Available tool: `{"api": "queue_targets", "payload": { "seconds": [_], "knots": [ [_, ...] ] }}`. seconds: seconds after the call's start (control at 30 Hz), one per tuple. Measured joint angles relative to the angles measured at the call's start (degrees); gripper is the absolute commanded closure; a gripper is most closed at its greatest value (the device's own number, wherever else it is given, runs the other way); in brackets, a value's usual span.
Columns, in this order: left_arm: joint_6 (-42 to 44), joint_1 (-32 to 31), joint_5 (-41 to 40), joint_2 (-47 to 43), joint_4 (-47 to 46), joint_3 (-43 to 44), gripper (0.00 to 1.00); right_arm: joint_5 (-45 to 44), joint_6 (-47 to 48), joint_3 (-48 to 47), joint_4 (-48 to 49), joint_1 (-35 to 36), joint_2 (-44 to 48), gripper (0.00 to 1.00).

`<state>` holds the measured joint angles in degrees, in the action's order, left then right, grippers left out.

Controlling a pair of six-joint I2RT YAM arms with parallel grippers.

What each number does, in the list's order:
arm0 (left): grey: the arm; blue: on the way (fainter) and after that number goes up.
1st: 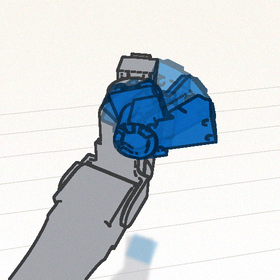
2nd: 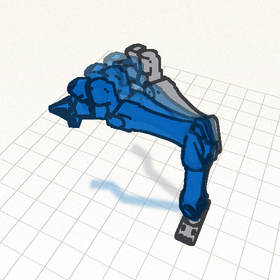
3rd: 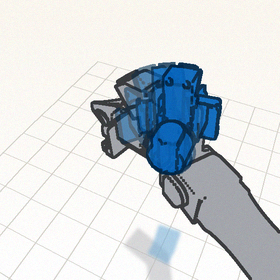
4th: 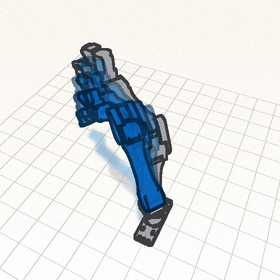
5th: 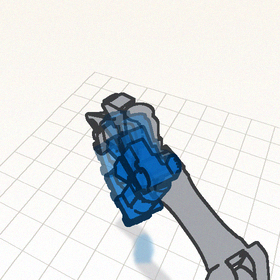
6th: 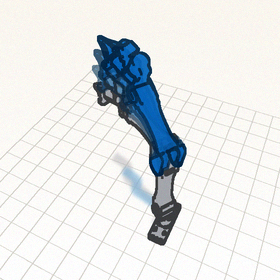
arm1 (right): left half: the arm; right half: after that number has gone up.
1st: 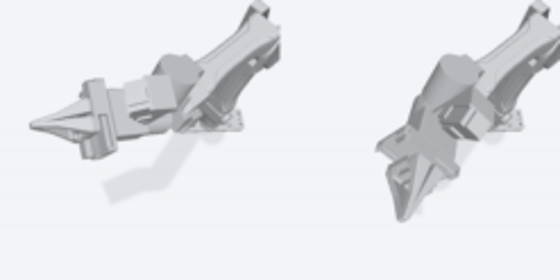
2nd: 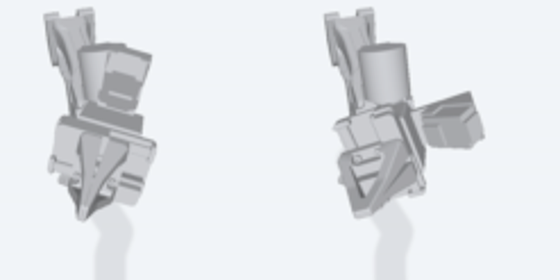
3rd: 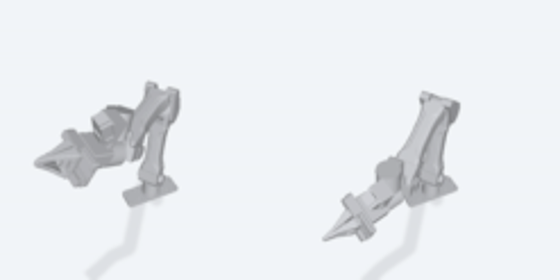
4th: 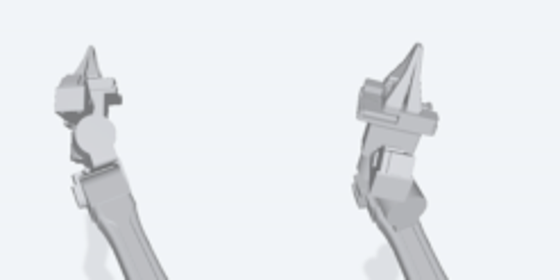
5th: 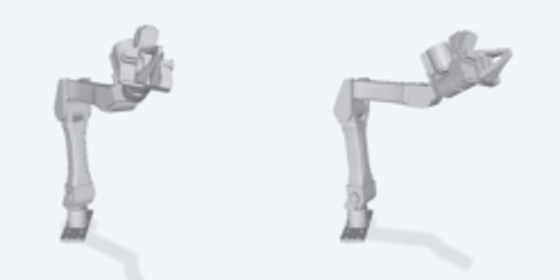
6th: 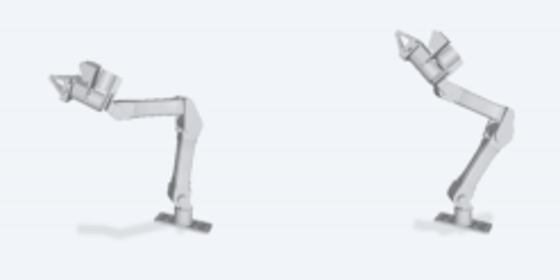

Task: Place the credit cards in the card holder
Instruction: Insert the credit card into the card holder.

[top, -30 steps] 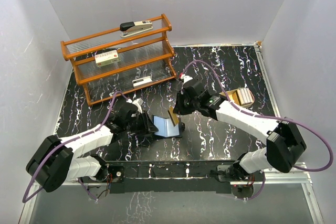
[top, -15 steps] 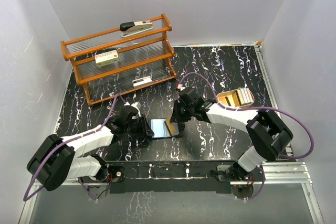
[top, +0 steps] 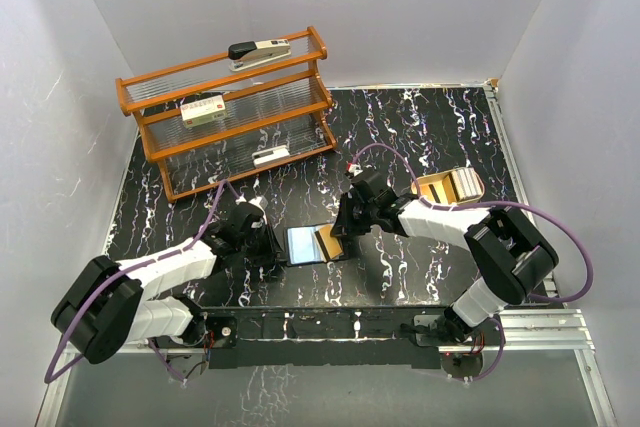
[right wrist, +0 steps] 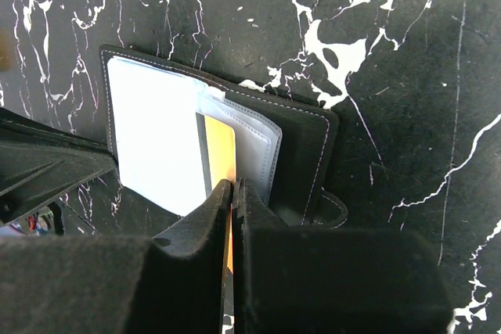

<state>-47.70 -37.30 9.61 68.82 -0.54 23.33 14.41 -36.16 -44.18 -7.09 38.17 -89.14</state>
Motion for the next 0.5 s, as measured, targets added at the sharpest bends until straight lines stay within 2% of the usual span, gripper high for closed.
{"api": "queue_targets", "payload": {
  "seconds": [0.5],
  "knots": [
    [0.37, 0.0, 0.48, 1.31, -0.79, -0.09, 1.0, 2.34, -2.38, 0.04, 4.96, -0.48, -3.61, 1.0]
  ]
}}
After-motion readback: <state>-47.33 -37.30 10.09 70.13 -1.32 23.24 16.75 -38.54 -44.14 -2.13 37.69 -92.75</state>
